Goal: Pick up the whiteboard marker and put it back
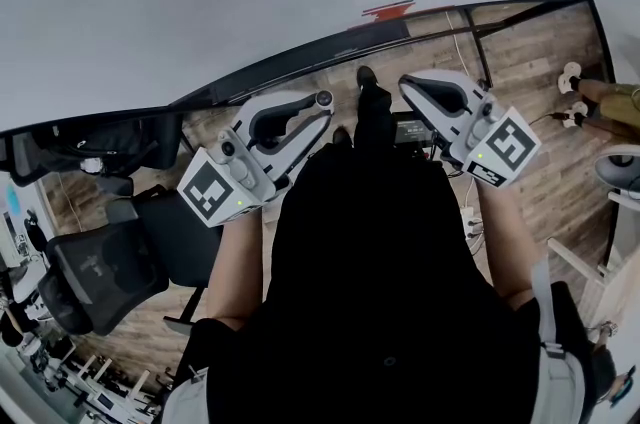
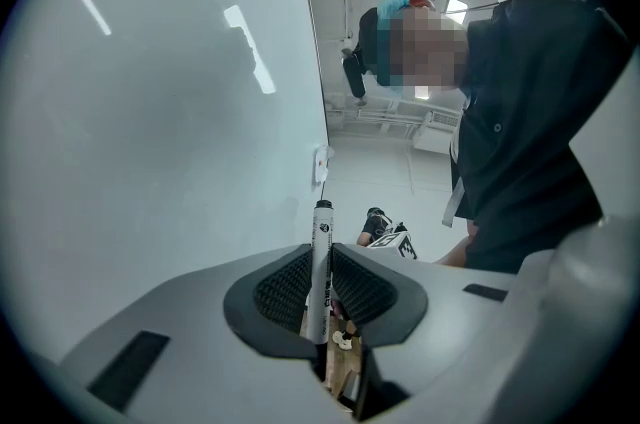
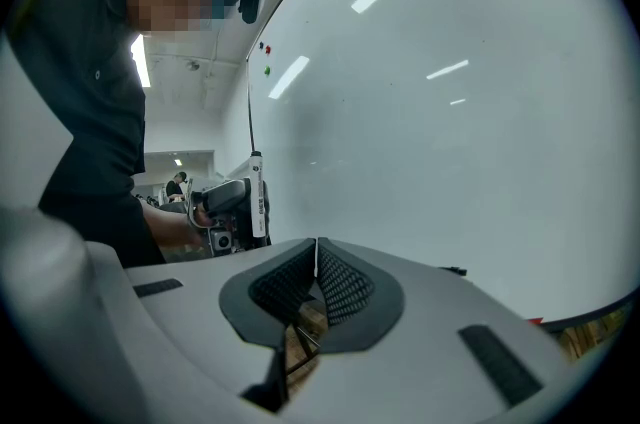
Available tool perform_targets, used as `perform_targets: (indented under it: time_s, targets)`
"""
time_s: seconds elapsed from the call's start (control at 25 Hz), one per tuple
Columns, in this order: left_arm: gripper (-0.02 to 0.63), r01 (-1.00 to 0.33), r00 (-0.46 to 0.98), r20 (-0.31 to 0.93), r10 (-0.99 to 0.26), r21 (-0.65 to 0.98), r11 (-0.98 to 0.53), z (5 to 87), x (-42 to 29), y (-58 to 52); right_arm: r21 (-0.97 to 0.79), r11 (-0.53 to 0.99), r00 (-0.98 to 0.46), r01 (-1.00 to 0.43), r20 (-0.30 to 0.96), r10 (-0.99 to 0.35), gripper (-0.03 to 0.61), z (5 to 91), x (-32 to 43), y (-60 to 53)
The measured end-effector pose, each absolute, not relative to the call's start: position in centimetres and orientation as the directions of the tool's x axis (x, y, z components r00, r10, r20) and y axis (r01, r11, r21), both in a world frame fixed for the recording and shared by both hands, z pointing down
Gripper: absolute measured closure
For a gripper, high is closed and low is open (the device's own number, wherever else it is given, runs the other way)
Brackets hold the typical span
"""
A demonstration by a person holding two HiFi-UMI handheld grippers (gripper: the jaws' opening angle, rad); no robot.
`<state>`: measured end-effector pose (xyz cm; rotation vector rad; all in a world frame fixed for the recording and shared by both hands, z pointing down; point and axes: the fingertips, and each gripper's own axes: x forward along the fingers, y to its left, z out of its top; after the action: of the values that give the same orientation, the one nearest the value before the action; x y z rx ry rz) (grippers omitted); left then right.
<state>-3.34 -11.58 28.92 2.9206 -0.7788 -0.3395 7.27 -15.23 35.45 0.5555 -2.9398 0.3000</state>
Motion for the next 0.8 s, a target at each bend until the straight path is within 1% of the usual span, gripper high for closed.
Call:
perform_targets:
  time_s: [0.32, 0.44, 0.6, 0.8]
  targets:
    - [0.538, -0.488, 0.836, -0.2, -0.51, 0.15, -0.86, 28.4, -3.6, -12.0, -0.175, 0.912, -0.924, -0.37, 0.168, -0.343, 0.558, 35.7, 7.4, -15.4]
    - [0.538, -0.507, 0.831, -0.188, -0.524, 0.135, -0.852, 28.6, -4.0, -12.1, -0.177, 0.912, -0.925, -0.37, 0.169, -0.342, 0.558, 35.8, 7.5, -15.5]
    - [0.538, -0.533, 0.814, -0.209, -0.542, 0.1, -0.84, 27.7, -4.9, -12.5, -0.175, 0.913, -0.925, -0.369, 0.166, -0.342, 0.558, 35.6, 7.3, -15.7]
    - [0.538, -0.569, 0.809, -0.143, -0.571, 0.057, -0.82, 28.0, -5.9, -13.0, -0.171, 0.913, -0.924, -0.37, 0.166, -0.344, 0.558, 35.5, 7.1, -15.9]
